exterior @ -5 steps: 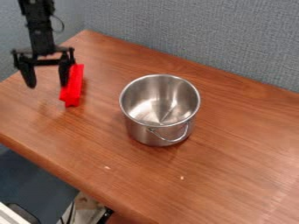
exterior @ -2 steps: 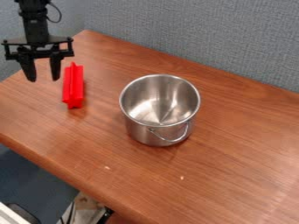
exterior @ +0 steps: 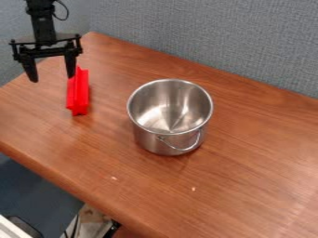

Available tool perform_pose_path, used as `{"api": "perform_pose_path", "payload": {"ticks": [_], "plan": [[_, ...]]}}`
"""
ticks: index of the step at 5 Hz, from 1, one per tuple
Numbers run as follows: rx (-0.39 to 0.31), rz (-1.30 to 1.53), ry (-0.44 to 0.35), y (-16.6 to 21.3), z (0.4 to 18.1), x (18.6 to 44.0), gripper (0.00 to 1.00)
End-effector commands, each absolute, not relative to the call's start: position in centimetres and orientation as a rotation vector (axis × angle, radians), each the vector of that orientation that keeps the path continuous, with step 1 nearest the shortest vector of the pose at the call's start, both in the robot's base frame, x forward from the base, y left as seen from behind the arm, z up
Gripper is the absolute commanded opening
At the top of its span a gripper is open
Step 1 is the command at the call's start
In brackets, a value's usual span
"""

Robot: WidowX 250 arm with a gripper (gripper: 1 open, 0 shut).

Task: Put the red object in the metal pot

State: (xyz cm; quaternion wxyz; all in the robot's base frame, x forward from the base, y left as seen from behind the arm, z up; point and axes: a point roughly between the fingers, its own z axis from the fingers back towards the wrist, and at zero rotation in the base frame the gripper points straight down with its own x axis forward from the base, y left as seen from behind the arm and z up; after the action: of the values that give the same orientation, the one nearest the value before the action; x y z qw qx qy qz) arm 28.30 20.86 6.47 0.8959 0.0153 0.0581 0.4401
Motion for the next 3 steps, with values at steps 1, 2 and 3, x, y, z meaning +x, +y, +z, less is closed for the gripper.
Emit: {"api": "perform_pose_path", "payload": {"ticks": [1,2,3], "plan": [[0.011,1.024,0.093,20.6,8.4,29.8,1.00],[0.005,0.928,0.088,20.0,8.3,31.0,0.00],[-0.008,0.824,0.081,19.4,8.2,32.1,0.00]]}}
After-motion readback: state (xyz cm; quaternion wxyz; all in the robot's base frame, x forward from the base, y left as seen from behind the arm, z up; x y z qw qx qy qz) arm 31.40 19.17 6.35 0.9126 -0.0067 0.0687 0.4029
